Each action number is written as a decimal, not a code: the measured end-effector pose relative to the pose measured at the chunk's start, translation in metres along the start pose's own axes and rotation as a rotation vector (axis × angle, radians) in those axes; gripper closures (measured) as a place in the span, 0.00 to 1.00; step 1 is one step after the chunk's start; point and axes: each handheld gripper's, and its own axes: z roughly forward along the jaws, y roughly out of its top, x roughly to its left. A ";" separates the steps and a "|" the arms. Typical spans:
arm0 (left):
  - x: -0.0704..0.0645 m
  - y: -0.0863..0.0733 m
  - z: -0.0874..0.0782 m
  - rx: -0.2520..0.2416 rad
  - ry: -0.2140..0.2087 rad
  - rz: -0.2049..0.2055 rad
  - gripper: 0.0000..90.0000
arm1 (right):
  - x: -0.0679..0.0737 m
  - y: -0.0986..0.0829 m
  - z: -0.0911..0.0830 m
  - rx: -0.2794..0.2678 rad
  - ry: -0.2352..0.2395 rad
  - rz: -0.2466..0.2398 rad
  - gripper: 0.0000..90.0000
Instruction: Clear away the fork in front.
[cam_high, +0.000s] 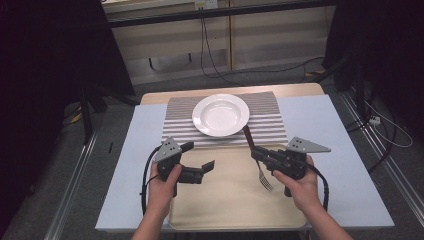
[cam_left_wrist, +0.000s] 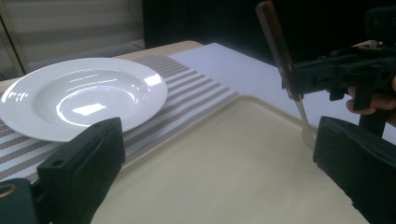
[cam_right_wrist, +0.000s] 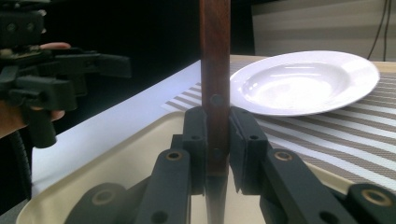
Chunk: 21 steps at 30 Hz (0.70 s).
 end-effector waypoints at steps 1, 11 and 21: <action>0.000 0.001 0.002 0.000 -0.003 -0.002 0.03 | 0.001 0.000 0.001 0.000 0.002 -0.003 0.86; -0.008 0.013 0.018 -0.015 -0.012 -0.008 0.02 | 0.009 -0.001 0.009 0.009 0.029 -0.017 0.86; -0.011 0.021 0.031 -0.026 0.016 -0.023 0.05 | 0.014 -0.003 0.014 0.013 0.042 -0.024 0.86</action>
